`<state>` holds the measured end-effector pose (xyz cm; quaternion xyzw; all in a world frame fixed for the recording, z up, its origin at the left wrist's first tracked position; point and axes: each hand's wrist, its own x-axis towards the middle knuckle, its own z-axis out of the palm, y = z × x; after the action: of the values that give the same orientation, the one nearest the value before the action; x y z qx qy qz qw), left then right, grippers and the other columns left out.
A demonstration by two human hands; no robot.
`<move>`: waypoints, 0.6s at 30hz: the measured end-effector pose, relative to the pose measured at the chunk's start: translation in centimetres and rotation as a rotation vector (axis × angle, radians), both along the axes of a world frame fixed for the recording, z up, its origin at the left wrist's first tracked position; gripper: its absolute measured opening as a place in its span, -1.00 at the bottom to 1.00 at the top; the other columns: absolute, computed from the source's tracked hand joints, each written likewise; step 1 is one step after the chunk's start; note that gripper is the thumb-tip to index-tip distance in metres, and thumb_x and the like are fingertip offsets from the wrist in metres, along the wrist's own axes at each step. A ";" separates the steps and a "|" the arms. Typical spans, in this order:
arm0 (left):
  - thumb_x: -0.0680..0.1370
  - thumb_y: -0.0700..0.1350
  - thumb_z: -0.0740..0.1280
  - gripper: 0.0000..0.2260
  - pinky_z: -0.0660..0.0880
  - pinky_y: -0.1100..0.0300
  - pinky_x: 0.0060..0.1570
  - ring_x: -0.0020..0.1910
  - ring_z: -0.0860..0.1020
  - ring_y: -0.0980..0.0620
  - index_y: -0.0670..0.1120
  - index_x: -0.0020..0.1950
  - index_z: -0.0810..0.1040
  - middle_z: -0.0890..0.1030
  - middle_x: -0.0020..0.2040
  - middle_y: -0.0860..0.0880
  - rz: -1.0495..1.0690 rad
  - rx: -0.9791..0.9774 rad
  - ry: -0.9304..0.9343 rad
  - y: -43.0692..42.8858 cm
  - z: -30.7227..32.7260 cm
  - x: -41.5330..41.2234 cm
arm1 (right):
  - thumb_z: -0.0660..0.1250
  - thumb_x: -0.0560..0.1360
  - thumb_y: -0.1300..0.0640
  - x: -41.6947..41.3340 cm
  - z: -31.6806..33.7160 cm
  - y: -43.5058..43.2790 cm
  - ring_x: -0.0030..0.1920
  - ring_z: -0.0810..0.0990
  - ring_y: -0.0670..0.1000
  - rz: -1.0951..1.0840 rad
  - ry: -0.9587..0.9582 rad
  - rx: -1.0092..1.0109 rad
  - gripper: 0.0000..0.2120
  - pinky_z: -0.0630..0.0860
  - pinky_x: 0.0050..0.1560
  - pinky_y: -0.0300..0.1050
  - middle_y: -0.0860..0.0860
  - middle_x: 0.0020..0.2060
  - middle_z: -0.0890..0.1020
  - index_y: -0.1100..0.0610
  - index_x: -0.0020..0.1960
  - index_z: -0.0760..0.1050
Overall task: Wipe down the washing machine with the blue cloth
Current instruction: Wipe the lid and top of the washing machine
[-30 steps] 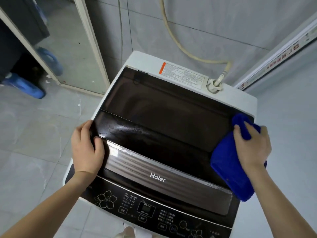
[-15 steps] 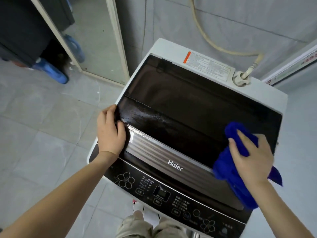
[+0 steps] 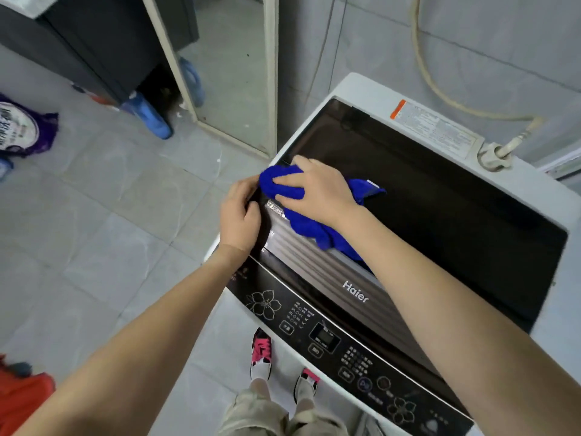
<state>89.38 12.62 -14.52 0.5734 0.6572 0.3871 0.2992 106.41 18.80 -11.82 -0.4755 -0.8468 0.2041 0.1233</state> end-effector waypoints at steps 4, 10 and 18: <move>0.48 -0.22 0.19 -0.60 0.27 0.49 0.23 0.22 0.50 0.06 -0.15 0.29 0.58 0.59 0.21 -0.03 0.037 -0.114 0.054 -3.1 -0.7 -3.4 | 0.44 0.50 -0.08 3.9 -0.2 -7.5 -0.05 0.54 -0.08 0.148 0.001 -0.092 -0.70 0.55 -0.13 -0.03 -0.10 -0.05 0.52 -0.09 0.22 0.63; 0.54 -0.06 0.27 -0.51 0.22 0.20 0.49 0.48 0.36 0.17 -0.02 0.50 0.42 0.43 0.46 0.13 -0.070 -0.267 -0.114 -7.3 -2.0 -6.1 | 0.56 0.40 0.04 7.0 -1.4 -14.5 -0.08 0.58 0.01 0.058 -0.103 0.097 -0.61 0.50 -0.40 -0.18 0.00 -0.02 0.57 -0.01 0.22 0.64; 0.60 -0.33 0.32 -0.53 0.27 0.47 0.34 0.30 0.39 0.49 -0.10 0.49 0.38 0.44 0.42 0.10 -0.098 -0.309 -0.239 -7.1 -1.6 -6.7 | 0.25 0.60 -0.11 -7.6 -1.2 -4.9 0.13 0.47 0.10 -0.180 -0.132 0.091 -0.64 0.47 -0.03 0.02 0.08 0.14 0.49 -0.04 0.35 0.52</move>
<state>82.66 5.53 -16.08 0.5018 0.6400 0.3320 0.4779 98.77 13.85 -13.04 -0.5558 -0.8154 0.1220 0.1067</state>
